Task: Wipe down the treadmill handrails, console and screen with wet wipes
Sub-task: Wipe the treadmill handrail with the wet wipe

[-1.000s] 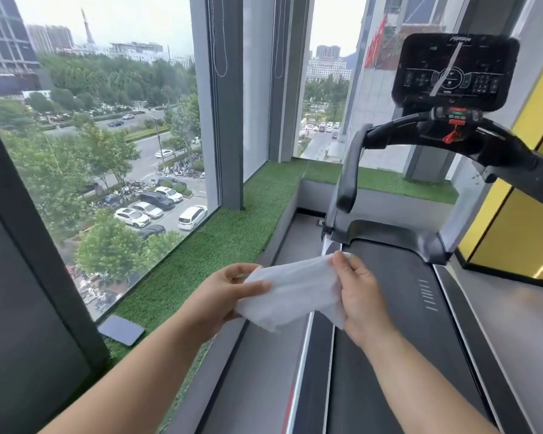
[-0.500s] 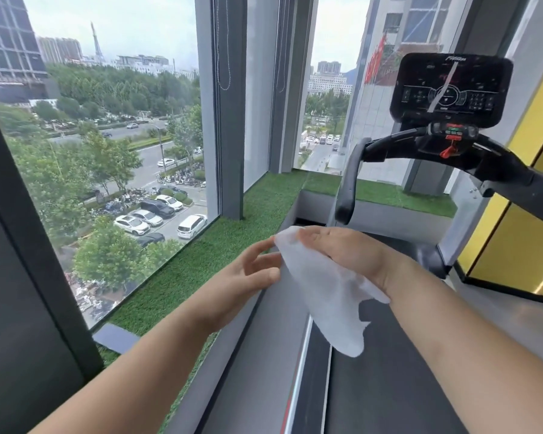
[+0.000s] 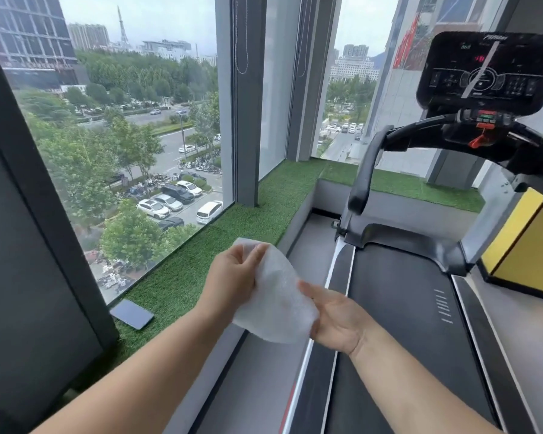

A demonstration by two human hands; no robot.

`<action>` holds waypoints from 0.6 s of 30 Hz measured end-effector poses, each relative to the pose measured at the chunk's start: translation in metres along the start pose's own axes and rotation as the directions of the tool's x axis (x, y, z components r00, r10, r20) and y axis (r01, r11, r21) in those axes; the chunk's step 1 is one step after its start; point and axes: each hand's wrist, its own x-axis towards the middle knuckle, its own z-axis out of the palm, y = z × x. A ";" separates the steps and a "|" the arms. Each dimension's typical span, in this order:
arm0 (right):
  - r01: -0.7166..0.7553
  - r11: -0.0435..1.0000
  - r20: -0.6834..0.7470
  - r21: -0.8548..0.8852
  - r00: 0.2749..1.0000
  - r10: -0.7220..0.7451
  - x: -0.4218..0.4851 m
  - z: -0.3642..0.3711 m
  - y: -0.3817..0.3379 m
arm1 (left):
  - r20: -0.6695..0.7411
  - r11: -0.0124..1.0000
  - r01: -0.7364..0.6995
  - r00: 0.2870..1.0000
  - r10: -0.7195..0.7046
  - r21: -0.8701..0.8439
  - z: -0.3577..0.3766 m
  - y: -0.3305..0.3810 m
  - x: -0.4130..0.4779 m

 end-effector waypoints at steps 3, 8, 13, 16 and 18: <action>-0.019 0.999 -0.049 0.046 0.999 0.021 0.002 -0.005 0.009 | -0.020 0.998 0.004 1.000 -0.002 0.068 -0.002 0.001 0.001; -0.146 0.989 0.015 0.031 0.989 0.145 0.000 -0.015 0.029 | 0.010 0.960 -0.043 0.999 0.042 0.277 -0.010 0.007 0.001; -0.241 0.969 -0.274 -0.058 0.937 0.217 0.024 -0.039 0.068 | 0.164 0.956 -0.048 0.986 0.000 0.289 -0.035 0.020 0.010; -0.202 0.979 -0.127 0.004 0.971 0.200 0.051 -0.024 0.061 | 0.249 0.970 -0.021 0.968 -0.042 0.244 -0.046 0.024 0.026; -0.151 0.986 0.056 0.068 0.987 0.147 0.073 -0.003 0.050 | 0.314 0.987 0.008 0.948 -0.059 0.162 -0.053 0.024 0.041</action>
